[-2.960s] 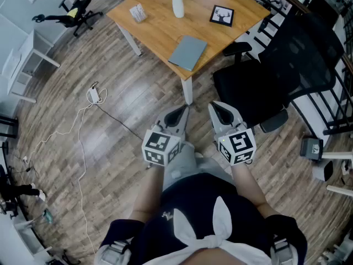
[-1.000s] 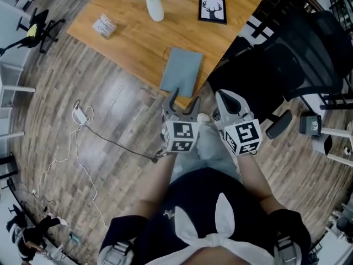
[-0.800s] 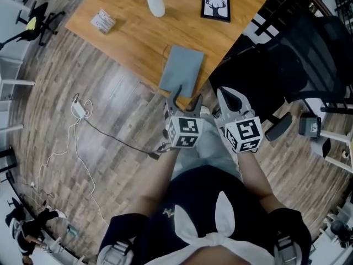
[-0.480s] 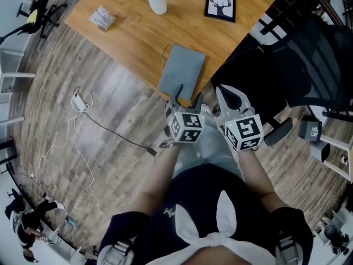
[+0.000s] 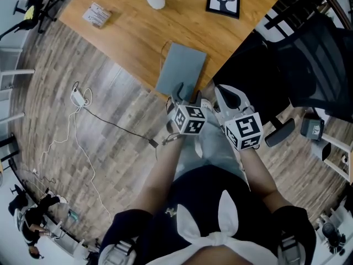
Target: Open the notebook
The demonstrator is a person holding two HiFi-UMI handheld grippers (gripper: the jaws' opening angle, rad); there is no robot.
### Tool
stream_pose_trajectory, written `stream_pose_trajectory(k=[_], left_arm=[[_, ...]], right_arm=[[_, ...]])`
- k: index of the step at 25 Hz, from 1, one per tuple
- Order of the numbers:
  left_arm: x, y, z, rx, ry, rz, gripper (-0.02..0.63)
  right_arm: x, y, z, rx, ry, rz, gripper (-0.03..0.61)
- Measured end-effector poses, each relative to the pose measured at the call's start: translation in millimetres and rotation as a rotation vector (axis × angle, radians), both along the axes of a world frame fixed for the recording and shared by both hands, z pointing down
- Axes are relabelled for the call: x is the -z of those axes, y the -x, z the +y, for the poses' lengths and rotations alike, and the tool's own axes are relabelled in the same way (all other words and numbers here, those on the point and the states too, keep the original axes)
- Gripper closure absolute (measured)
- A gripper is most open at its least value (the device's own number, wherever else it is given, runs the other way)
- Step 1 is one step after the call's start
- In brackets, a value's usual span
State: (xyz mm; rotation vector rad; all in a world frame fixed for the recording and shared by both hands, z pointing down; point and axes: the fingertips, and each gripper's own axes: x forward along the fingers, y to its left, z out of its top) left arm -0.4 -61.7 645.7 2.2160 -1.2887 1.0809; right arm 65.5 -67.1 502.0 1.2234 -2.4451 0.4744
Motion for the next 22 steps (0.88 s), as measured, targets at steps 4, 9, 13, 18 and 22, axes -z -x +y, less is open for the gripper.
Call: stream_pose_trajectory(k=[4, 9, 13, 18, 22], left_arm=[[-13, 3, -4, 0.019, 0.021, -0.037, 0.398], [-24, -1, -2, 0.007, 0.058, -0.044, 0.408], [-27, -4, -1, -0.001, 0.070, -0.055, 0.408], [-35, -2, -4, -0.005, 0.075, -0.169, 0.436], [-37, -3, -5, -0.048, 0.083, -0.259, 0.445]], right_arm=[[-7, -3, -6, 0.000, 0.013, -0.005, 0.580], [-14, -6, -10, -0.002, 0.029, -0.010, 0.581], [-18, -6, -9, 0.000, 0.041, -0.012, 0.580], [-21, -9, -9, 0.002, 0.049, -0.019, 0.580], [-20, -13, -11, 0.000, 0.049, -0.025, 0.581]])
